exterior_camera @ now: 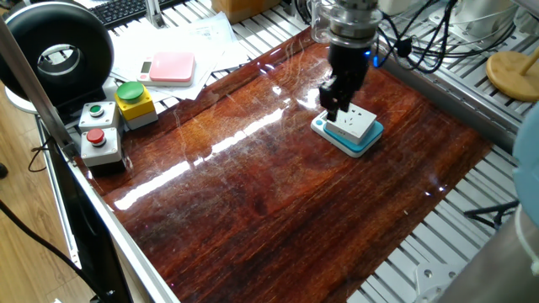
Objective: Place the block on the scale
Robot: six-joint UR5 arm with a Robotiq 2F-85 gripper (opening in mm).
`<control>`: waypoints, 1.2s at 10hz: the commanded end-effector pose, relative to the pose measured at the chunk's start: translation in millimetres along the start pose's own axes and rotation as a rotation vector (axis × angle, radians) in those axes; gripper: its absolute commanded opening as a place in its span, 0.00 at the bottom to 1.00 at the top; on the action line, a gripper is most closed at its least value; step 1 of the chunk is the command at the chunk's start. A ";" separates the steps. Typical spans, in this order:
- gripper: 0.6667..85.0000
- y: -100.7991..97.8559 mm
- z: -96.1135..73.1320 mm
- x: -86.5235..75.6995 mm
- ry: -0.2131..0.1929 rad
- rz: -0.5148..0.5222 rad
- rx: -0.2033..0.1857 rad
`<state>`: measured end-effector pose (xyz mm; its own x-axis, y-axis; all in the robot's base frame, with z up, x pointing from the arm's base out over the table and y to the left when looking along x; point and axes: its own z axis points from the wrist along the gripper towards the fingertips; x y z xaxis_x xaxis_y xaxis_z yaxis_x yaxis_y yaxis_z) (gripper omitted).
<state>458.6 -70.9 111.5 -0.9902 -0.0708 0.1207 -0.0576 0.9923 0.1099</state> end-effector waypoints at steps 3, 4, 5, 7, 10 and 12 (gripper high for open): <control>0.00 10.3 -12.1 -49.7 -0.180 -0.034 0.031; 0.00 13.6 -13.0 -54.5 -0.199 -0.076 0.023; 0.05 12.5 -12.5 -52.1 -0.189 -0.078 0.027; 0.10 16.2 -25.4 -30.2 -0.134 -0.030 0.046; 0.11 73.6 -50.6 -9.6 -0.112 0.072 0.057; 0.10 101.2 -51.3 -10.7 -0.121 0.137 0.064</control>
<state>476.7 -9.6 158.2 -0.9999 0.0023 0.0102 0.0027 0.9992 0.0398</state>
